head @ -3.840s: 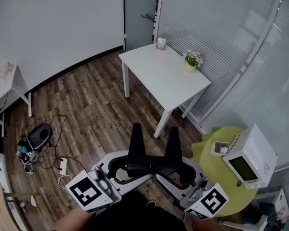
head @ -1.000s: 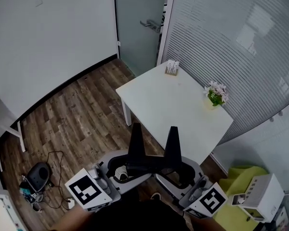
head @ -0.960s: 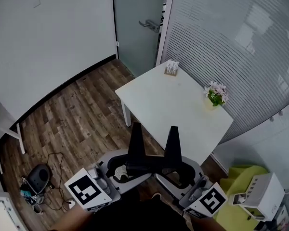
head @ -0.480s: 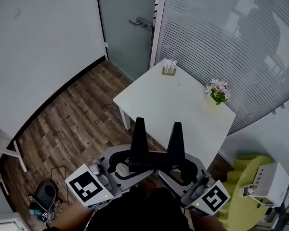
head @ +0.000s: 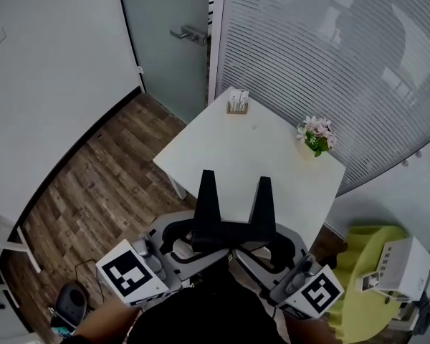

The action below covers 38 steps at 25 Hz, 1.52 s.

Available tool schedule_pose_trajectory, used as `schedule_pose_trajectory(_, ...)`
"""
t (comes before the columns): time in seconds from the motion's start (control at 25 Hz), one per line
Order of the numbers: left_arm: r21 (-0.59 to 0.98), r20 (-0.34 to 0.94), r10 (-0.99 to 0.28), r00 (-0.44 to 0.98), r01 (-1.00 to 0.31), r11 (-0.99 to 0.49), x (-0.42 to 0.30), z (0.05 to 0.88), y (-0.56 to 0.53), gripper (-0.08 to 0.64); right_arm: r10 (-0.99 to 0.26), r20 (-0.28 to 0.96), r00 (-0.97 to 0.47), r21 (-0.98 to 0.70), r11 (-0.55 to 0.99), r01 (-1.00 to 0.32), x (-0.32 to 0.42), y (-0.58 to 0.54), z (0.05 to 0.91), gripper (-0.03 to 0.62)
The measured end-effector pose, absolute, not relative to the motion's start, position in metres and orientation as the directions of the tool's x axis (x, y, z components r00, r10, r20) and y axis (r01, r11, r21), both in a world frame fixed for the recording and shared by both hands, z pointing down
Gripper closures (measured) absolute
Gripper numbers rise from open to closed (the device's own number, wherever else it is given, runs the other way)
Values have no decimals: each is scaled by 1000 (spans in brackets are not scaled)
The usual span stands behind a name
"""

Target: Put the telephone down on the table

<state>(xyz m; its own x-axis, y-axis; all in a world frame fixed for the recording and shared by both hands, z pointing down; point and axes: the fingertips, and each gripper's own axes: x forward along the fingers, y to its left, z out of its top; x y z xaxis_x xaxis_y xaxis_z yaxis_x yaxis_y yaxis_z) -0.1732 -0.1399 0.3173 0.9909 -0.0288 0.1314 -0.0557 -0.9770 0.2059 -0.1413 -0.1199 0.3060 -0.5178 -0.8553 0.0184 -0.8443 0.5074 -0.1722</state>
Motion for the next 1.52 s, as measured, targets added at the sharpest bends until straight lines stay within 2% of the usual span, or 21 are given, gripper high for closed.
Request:
schedule_pose_trajectory(0.64, 197, 196, 44, 980, 4, -980, -46, 321, -225, 316, -885, 4, -466, -208, 455, -866, -17, -205, 311, 359)
schedule_pose_trajectory(0.92, 213, 241, 125, 962, 74, -974, -3, 335, -235, 316, -912, 18, -410, -240, 394, -887, 28, -215, 322, 359)
schedule_pose_trajectory(1.24, 269, 250, 292, 923, 223, -937, 46, 356, -251, 316, -964, 68, -257, -304, 225, -926, 71, -225, 347, 359)
schedule_pose_trajectory(1.52, 325, 305, 461, 833, 364, -873, 67, 398, -281, 319, -984, 130, -124, -362, 69, -930, 93, -252, 383, 359)
